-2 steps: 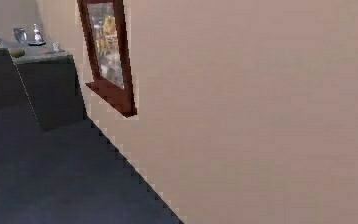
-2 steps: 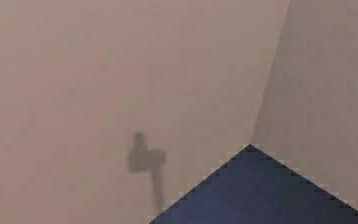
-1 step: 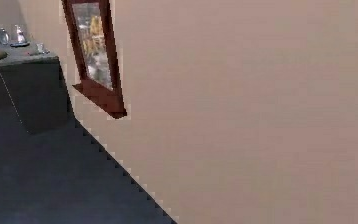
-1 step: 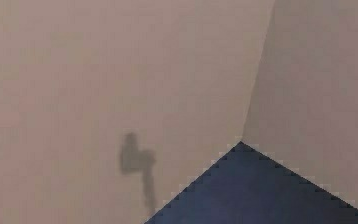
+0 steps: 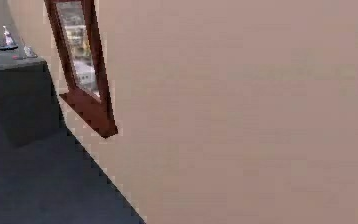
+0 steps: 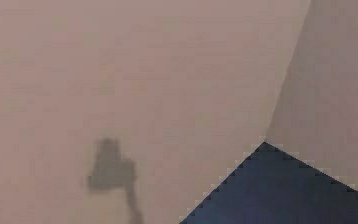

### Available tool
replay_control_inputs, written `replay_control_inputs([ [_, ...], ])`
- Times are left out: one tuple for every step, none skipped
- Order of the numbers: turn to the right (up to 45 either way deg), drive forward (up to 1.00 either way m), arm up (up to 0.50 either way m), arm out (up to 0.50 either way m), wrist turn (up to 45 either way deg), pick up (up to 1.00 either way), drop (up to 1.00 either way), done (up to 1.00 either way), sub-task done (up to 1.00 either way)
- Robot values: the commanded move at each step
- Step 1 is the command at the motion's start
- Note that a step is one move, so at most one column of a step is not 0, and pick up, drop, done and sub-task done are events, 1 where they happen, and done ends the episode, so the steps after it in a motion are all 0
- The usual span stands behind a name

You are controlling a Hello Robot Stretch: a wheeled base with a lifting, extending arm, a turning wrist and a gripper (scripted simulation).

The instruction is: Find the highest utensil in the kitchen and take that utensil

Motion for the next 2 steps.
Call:
replay_control_inputs([
  [-39.0,0.0,0.0,0.0,0.0,0.0,0.0,0.0,0.0],
  [0.0,0.3,0.0,0.0,0.0,0.0,0.0,0.0,0.0],
])
